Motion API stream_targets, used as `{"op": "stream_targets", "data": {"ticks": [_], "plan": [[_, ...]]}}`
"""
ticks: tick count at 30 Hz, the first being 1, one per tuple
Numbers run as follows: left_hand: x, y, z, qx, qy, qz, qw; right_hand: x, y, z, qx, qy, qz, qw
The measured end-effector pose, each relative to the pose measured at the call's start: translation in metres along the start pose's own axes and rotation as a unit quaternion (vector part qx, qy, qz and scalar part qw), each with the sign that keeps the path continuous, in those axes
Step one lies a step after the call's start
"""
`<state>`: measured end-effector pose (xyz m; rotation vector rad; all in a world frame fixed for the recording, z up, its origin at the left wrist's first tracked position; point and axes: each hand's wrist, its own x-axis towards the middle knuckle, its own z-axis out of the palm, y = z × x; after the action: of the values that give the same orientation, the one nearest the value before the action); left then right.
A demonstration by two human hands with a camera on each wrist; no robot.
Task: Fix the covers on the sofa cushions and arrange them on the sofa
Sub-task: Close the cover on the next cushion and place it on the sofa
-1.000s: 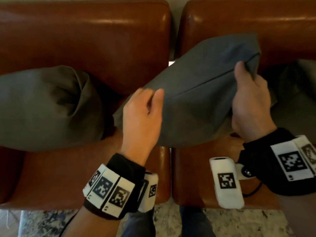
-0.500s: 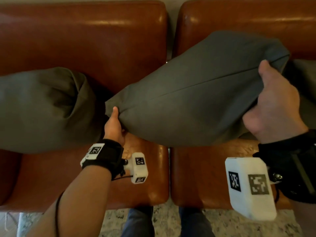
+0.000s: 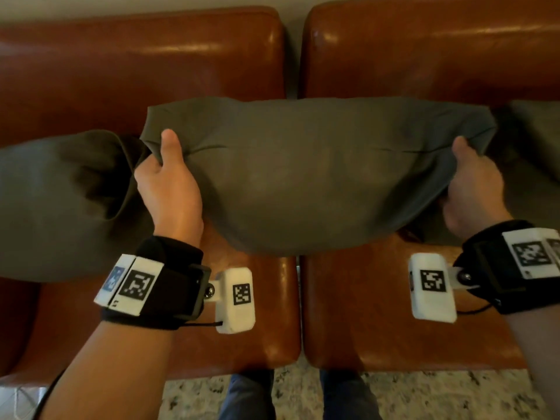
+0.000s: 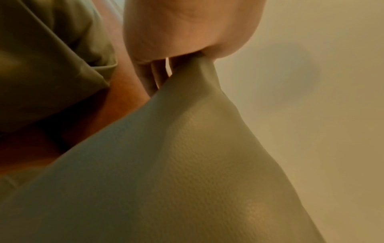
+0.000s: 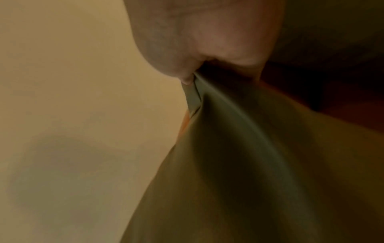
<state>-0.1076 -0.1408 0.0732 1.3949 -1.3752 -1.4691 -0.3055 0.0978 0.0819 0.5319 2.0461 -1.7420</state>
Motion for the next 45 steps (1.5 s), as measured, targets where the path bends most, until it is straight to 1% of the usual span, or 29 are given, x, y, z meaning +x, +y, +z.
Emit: {"op": "stream_targets", "data": {"ticks": [4,7,9,11,12,13,14,15,16,17,18,19,20,21,22,23,25,27,29,31,33,36,37,38,39,41,43,44,45], "plan": [[0.033,-0.036,0.002,0.077,0.022,-0.027,0.996,0.022,0.026,0.014,-0.059,-0.063,-0.001,0.996],[0.058,-0.061,-0.005,0.134,0.007,-0.058,0.989,0.034,0.035,0.025,-0.122,-0.073,-0.035,0.989],[0.067,-0.063,-0.004,0.162,-0.011,-0.039,0.986,0.046,0.037,0.028,-0.153,-0.070,-0.072,0.983],[0.068,-0.057,-0.004,0.212,-0.003,0.021,0.977,0.052,0.034,0.026,-0.200,-0.029,-0.145,0.969],[0.064,-0.051,-0.003,0.264,0.022,0.073,0.961,0.050,0.029,0.025,-0.235,0.010,-0.206,0.950],[0.054,-0.043,-0.002,0.316,0.050,0.145,0.936,0.041,0.023,0.026,-0.264,0.039,-0.283,0.921],[0.040,-0.035,0.003,0.351,0.063,0.237,0.904,0.027,0.019,0.032,-0.290,0.041,-0.367,0.883],[0.023,-0.030,0.014,0.374,0.038,0.322,0.869,0.013,0.017,0.043,-0.317,0.005,-0.437,0.842],[0.009,-0.031,0.028,0.400,-0.024,0.384,0.832,0.000,0.020,0.057,-0.352,-0.062,-0.477,0.803],[-0.004,-0.038,0.045,0.434,-0.097,0.415,0.794,-0.011,0.029,0.073,-0.397,-0.136,-0.482,0.769],[-0.015,-0.047,0.061,0.471,-0.159,0.415,0.762,-0.018,0.041,0.088,-0.444,-0.193,-0.461,0.744],[-0.024,-0.054,0.074,0.507,-0.199,0.397,0.739,-0.020,0.054,0.100,-0.487,-0.218,-0.433,0.726],[-0.027,-0.062,0.083,0.533,-0.217,0.384,0.722,-0.016,0.065,0.106,-0.517,-0.213,-0.423,0.713],[-0.026,-0.067,0.088,0.549,-0.217,0.379,0.712,-0.006,0.072,0.108,-0.534,-0.193,-0.426,0.704],[-0.020,-0.070,0.089,0.559,-0.206,0.382,0.706,0.007,0.076,0.106,-0.544,-0.163,-0.431,0.701],[-0.013,-0.072,0.088,0.565,-0.193,0.385,0.704,0.022,0.077,0.101,-0.551,-0.134,-0.424,0.706],[0.007,-0.071,0.077,0.578,-0.175,0.366,0.708,0.050,0.076,0.086,-0.567,-0.114,-0.395,0.714],[0.026,-0.069,0.062,0.589,-0.172,0.345,0.710,0.063,0.074,0.072,-0.583,-0.121,-0.403,0.695],[0.043,-0.066,0.046,0.604,-0.178,0.335,0.701,0.068,0.071,0.065,-0.597,-0.123,-0.419,0.673],[0.057,-0.067,0.032,0.622,-0.169,0.339,0.685,0.074,0.068,0.062,-0.604,-0.101,-0.415,0.673],[0.068,-0.068,0.020,0.636,-0.156,0.317,0.686,0.084,0.065,0.053,-0.613,-0.077,-0.385,0.685],[0.082,-0.063,0.001,0.641,-0.134,0.261,0.709,0.104,0.061,0.025,-0.625,-0.070,-0.278,0.726],[0.084,-0.058,-0.002,0.637,-0.122,0.251,0.718,0.107,0.058,0.017,-0.620,-0.059,-0.253,0.741],[0.082,-0.052,-0.002,0.630,-0.108,0.252,0.726,0.106,0.055,0.011,-0.609,-0.041,-0.253,0.751],[0.077,-0.045,0.003,0.621,-0.096,0.266,0.731,0.100,0.051,0.011,-0.595,-0.022,-0.281,0.753],[0.054,-0.035,0.029,0.600,-0.105,0.326,0.723,0.073,0.045,0.031,-0.558,-0.019,-0.384,0.735],[0.025,-0.037,0.063,0.580,-0.160,0.367,0.710,0.041,0.048,0.065,-0.526,-0.078,-0.468,0.705],[0.013,-0.042,0.077,0.578,-0.183,0.371,0.703,0.030,0.053,0.081,-0.521,-0.110,-0.477,0.699],[0.007,-0.049,0.085,0.582,-0.201,0.363,0.700,0.026,0.059,0.092,-0.525,-0.135,-0.466,0.700]]}}
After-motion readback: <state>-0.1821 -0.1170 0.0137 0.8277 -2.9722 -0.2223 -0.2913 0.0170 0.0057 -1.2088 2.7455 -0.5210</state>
